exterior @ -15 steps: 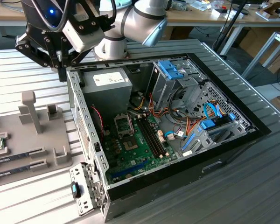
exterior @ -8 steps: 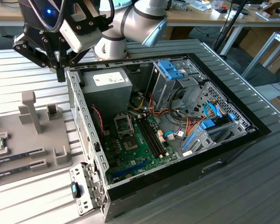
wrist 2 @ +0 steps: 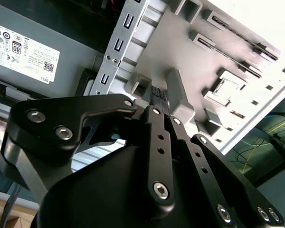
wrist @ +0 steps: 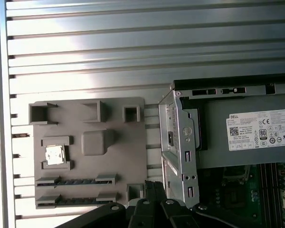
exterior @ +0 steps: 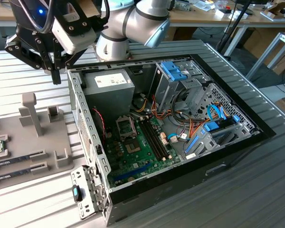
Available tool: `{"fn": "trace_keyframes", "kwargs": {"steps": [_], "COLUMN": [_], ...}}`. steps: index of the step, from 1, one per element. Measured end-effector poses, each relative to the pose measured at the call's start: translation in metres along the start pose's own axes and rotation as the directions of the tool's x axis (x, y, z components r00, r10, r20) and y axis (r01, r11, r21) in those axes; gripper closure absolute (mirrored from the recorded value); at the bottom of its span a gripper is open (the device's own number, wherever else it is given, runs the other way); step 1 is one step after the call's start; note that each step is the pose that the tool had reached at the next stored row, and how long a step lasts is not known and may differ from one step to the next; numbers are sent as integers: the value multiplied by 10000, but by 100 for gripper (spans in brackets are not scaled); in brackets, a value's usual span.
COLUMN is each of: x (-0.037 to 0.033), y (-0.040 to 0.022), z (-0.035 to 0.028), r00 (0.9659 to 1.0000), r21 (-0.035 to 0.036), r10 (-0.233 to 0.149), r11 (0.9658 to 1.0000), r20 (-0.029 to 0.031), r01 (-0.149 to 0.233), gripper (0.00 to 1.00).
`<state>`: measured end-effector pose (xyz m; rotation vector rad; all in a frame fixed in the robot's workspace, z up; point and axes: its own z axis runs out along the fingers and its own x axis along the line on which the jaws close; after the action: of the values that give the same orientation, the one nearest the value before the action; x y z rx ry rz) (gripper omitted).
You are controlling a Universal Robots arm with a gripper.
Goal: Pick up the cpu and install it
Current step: 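Reach for the cpu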
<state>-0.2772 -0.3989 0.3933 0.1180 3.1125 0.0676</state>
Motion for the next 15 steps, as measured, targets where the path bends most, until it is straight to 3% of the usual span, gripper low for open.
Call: {"fn": "trace_keyframes", "kwargs": {"steps": [15], "x": [135], "y": [-10], "z": [-3], "r00": [10000], "r21": [0], "r10": [0], "r11": [10000], "r20": [1], "r01": [0], "gripper": [89]}}
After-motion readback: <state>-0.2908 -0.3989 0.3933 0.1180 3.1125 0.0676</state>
